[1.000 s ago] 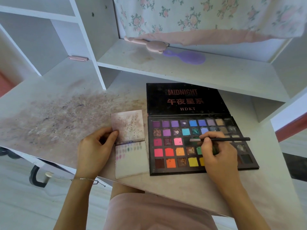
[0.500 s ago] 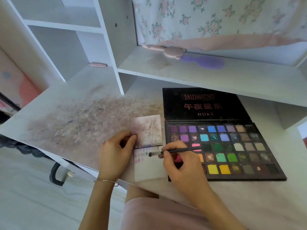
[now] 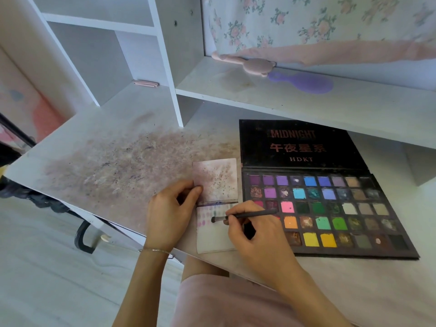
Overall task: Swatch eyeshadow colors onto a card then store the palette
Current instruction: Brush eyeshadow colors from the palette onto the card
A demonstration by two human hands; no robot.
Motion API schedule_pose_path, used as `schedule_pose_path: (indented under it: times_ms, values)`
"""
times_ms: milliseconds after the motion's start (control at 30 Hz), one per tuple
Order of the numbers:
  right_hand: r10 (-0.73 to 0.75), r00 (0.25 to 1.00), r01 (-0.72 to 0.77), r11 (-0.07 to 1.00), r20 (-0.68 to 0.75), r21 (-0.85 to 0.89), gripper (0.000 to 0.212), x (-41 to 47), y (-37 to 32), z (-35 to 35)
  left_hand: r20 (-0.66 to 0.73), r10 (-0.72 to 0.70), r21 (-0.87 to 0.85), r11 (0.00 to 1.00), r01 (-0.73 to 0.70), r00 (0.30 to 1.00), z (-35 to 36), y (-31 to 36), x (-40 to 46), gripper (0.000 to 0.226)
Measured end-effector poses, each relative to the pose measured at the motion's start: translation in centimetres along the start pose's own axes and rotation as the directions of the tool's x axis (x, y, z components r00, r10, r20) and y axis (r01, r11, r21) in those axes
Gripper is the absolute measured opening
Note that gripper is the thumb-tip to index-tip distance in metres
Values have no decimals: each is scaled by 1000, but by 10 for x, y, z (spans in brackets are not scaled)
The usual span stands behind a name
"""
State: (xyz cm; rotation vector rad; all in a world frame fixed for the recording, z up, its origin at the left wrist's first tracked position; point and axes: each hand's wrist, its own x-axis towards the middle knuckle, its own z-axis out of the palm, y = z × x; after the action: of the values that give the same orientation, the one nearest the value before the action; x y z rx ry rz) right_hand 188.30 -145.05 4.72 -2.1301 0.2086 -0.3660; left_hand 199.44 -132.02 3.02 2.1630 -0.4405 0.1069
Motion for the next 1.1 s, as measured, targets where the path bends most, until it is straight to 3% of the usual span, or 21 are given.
schedule_pose_path:
  times_ms: [267,1000,1100]
  values:
    - [20,1000,-20,1000,12,-11,13,0,0,1,22,-11,7,1000,11,1000,-1,2,0,10]
    - [-12,1000,12,1000,-3,-8,8,1,4,4,29,-40,19,999,40,999,-2,4,0,12]
    - [-55,996,60,996,-76,63,6,-1,4,2,25,-53,11,999,53,998,-2,5,0,14]
